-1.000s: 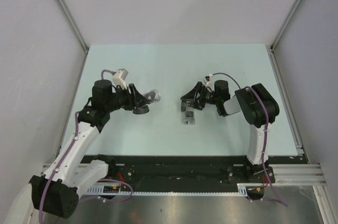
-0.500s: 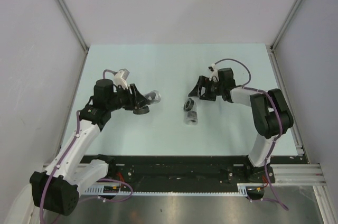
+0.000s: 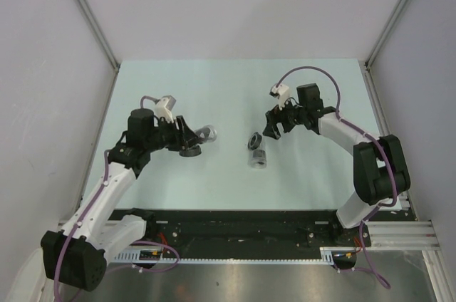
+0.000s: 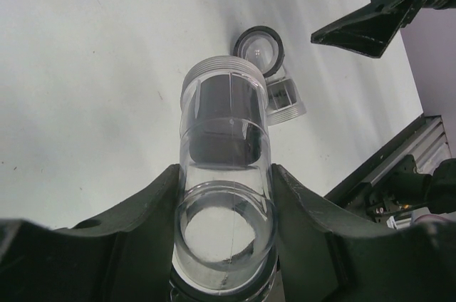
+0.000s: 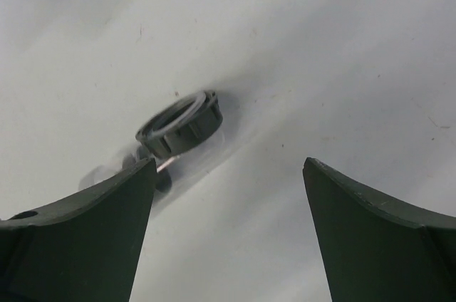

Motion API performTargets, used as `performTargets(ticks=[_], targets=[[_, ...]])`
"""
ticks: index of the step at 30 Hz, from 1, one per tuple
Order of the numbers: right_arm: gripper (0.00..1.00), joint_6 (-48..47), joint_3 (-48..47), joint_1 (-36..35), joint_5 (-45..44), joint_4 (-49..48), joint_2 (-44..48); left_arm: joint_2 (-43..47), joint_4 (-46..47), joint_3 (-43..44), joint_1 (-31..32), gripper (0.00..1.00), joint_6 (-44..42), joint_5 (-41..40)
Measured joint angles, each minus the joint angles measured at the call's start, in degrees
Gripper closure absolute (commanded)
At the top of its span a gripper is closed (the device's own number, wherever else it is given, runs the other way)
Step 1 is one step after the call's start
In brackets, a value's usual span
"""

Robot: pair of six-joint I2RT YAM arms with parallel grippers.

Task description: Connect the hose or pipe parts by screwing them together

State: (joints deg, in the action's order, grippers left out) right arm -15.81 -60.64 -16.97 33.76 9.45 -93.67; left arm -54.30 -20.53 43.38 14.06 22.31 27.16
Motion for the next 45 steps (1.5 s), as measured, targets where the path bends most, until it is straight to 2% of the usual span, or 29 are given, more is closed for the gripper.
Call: performTargets(ticks=[4, 8, 18, 33, 38, 45], targets=[[0.14, -7.6, 0.0, 0.4, 0.6, 6.3, 0.0, 0.5, -0.1, -0.6, 0.0, 1.0, -0.4, 0.0], [0.16, -11.1, 0.0, 0.0, 3.0, 7.6, -0.9, 1.0, -0.2, -0.8, 0.0, 1.0, -0.5, 0.0], [0.25, -14.1, 0.0, -5.4, 3.3, 6.3, -5.3, 2.8, -0.2, -1.7, -0.1, 1.0, -1.0, -0.3], [0.22, -16.9, -0.2, -10.6, -2.1, 1.2, -6.1, 2.9, -0.2, -1.7, -0.4, 1.0, -1.0, -0.6], [0.26, -18.0, -0.2, -10.8, -3.6, 0.3, -6.1, 3.0, -0.2, -1.7, -0.6, 1.0, -1.0, -0.6], [0.26, -19.7, -0.6, -10.1, -3.4, 0.4, -6.7, 3.0, -0.2, -1.7, -0.9, 1.0, -1.0, -0.6]])
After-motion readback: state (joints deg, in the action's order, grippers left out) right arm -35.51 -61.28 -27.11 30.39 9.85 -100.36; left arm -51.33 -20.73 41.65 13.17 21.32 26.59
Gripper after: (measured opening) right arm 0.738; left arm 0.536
